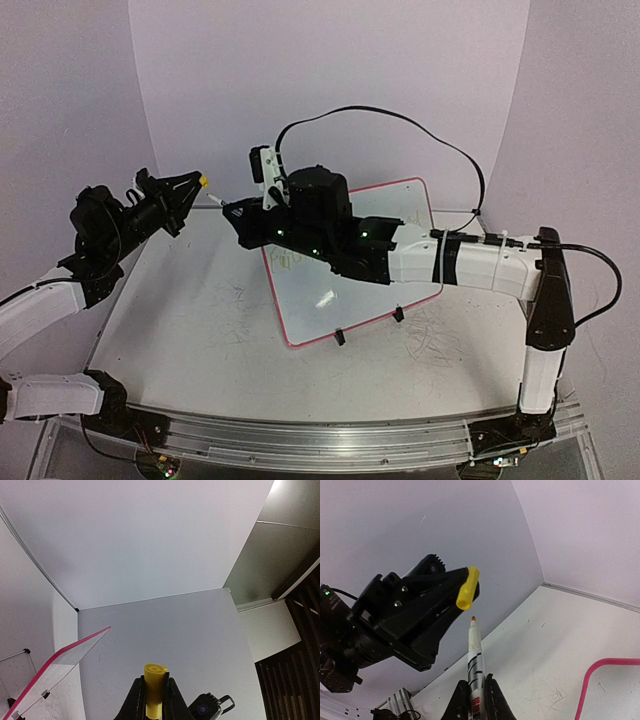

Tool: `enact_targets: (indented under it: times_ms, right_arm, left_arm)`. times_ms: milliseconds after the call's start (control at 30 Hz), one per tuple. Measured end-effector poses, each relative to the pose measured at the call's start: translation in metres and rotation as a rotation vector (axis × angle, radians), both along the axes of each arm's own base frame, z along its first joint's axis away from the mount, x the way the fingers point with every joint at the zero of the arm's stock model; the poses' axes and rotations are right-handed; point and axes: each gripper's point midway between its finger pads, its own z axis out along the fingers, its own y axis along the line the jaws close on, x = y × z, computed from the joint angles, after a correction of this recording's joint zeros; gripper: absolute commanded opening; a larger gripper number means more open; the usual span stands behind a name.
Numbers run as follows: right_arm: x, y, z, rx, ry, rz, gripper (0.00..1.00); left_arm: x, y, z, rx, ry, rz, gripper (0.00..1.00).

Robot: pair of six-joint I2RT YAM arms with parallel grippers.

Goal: Write a sentence on the whiteboard
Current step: Insert the whiteboard marker without the cap into the pen cap.

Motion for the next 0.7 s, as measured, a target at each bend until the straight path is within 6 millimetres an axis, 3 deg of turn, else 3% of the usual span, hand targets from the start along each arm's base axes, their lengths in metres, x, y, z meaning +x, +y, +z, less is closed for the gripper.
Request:
enact_targets:
  times_ms: [167,700]
  right_arm:
    - [0.001,-0.001,-0.012,-0.028,0.003,-0.005,0.0]
    - [-0.001,-0.005,-0.001,-0.011,-0.044,-0.002,0.0]
  left_arm:
    - [0.0,0.0,0.0,0.001,-0.002,0.0,0.0]
    - [0.0,-0.001,0.001,0.003,-0.006,-0.001,0.0]
